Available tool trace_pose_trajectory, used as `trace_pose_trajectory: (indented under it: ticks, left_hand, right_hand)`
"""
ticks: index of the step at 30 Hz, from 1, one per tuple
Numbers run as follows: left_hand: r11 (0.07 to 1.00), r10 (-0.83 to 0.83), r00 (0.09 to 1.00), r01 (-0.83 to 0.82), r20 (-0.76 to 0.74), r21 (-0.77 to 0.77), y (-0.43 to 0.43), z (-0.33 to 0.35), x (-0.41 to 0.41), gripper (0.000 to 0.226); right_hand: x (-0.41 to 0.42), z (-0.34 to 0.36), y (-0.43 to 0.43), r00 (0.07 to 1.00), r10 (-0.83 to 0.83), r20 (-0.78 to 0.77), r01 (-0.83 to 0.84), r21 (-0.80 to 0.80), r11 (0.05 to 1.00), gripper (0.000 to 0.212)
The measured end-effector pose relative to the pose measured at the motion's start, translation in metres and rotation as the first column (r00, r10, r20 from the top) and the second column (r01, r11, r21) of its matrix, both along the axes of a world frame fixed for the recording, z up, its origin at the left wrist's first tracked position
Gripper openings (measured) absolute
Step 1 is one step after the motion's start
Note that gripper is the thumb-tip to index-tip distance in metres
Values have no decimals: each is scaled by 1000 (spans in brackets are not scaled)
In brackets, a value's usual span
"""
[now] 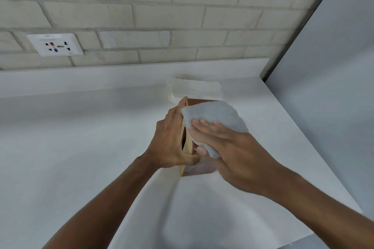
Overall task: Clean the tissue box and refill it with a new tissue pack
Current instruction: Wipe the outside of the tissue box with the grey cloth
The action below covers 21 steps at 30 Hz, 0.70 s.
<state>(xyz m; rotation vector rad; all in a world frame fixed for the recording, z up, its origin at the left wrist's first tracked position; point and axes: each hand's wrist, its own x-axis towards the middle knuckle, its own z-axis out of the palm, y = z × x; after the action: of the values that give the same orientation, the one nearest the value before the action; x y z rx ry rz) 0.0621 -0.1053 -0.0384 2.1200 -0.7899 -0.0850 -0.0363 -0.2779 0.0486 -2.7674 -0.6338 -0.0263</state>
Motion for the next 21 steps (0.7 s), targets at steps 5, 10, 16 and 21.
trace_pose_trajectory:
  ticks: [5,10,16,21]
  left_hand:
    - [998,8,995,-1,-96,69,0,3,0,147]
    - [999,2,994,2,-108,40,-2,7,0,144]
    - [999,14,994,-9,-106,47,-3,7,3,142]
    - [999,16,999,-15,-33,39,-4,5,2,132]
  right_hand:
    - [-1,1,-37,978,-207,-24,209,61,976,45]
    - [33,4,-36,949,-312,40,308,84,948,37]
    - [64,11,-6,955,-298,4,297,-66,953,37]
    - [16,2,13,993,-119,19,119,-31,992,48]
